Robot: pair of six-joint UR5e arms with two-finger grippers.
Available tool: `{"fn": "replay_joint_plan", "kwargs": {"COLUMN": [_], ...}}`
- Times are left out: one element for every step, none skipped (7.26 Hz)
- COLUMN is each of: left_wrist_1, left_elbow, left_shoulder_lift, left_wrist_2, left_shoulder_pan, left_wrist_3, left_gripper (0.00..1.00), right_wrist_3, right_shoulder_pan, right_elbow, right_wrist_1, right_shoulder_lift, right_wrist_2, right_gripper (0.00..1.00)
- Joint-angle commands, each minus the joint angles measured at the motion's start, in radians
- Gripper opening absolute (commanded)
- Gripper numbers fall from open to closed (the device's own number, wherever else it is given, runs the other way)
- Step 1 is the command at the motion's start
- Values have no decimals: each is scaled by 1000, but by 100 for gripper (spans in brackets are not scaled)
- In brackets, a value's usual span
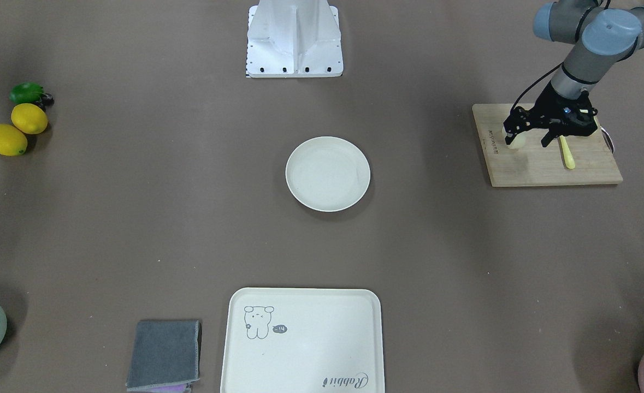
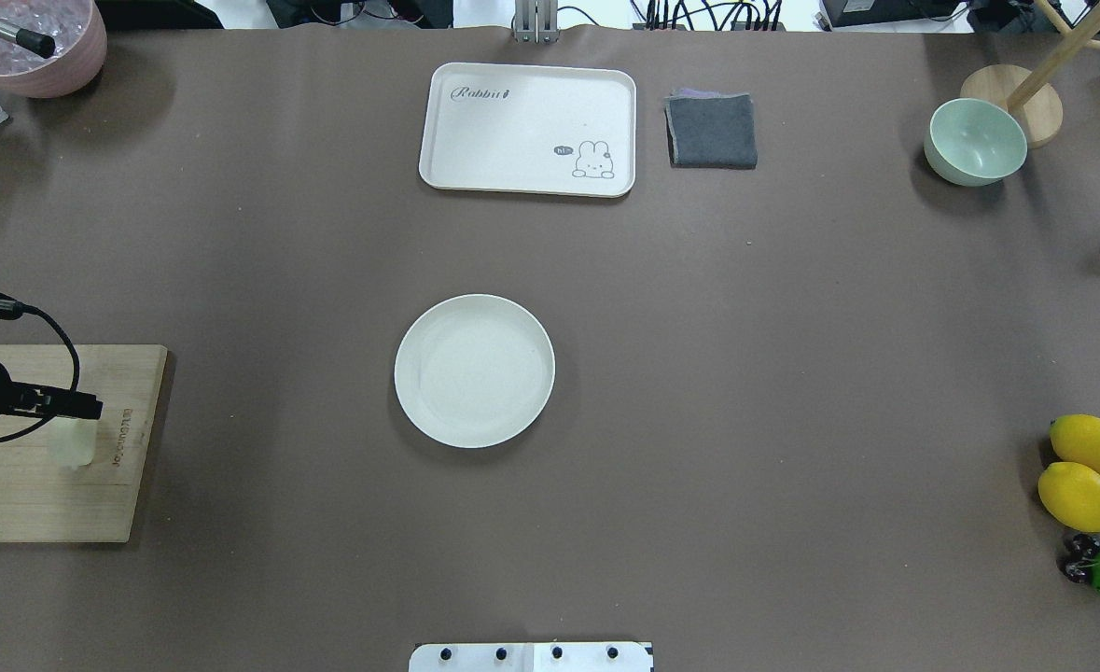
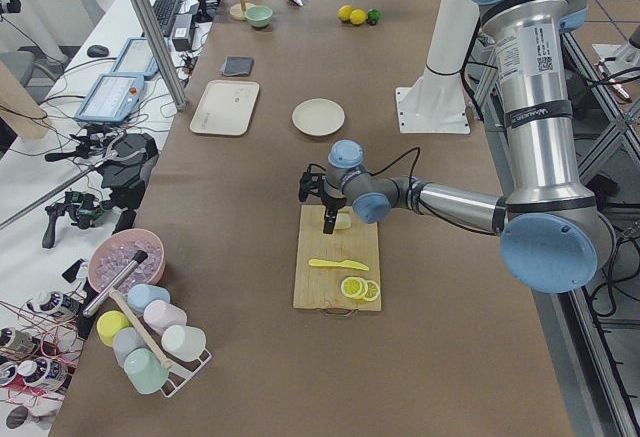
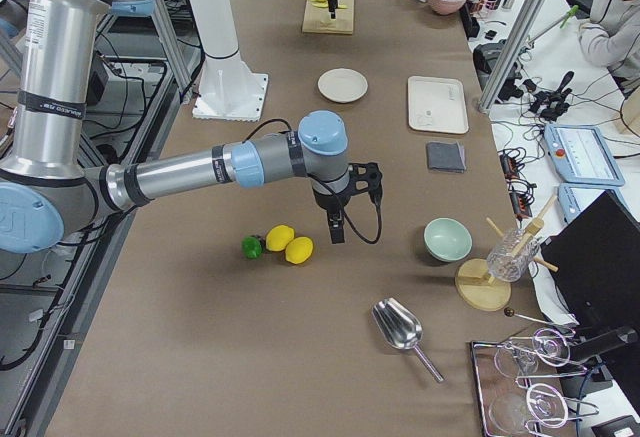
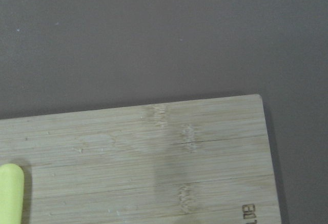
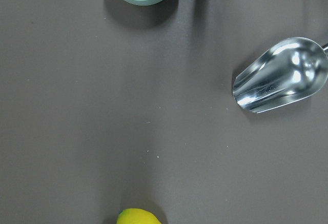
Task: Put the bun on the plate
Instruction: 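Lower the left gripper onto the pale bun on the cutting board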
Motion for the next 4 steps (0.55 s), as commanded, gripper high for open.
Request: {"fn": "replay_joint_plan", "kwargs": {"left_wrist_1": [-84, -88, -88, -89], "left_elbow": [13, 13, 13, 13], "left_shoulder_lift": [22, 28, 31, 31], "left_wrist_2": [1, 3, 17, 18], "left_shoulder_pan": [36, 51, 61, 70], "left_wrist_3": [-48, -48, -46, -46], "left_gripper": [86, 75, 66, 56], "right_wrist_3": [-2, -2, -2, -2], "right_shoulder_pan": [1, 1, 2, 2], "right_elbow": [-4, -4, -4, -6], "right_wrist_1": [0, 0, 0, 0], "right_shoulder_lift": [1, 1, 1, 1], "right_wrist_2": [0, 0, 0, 0], "right_gripper": [100, 100, 100, 100]}}
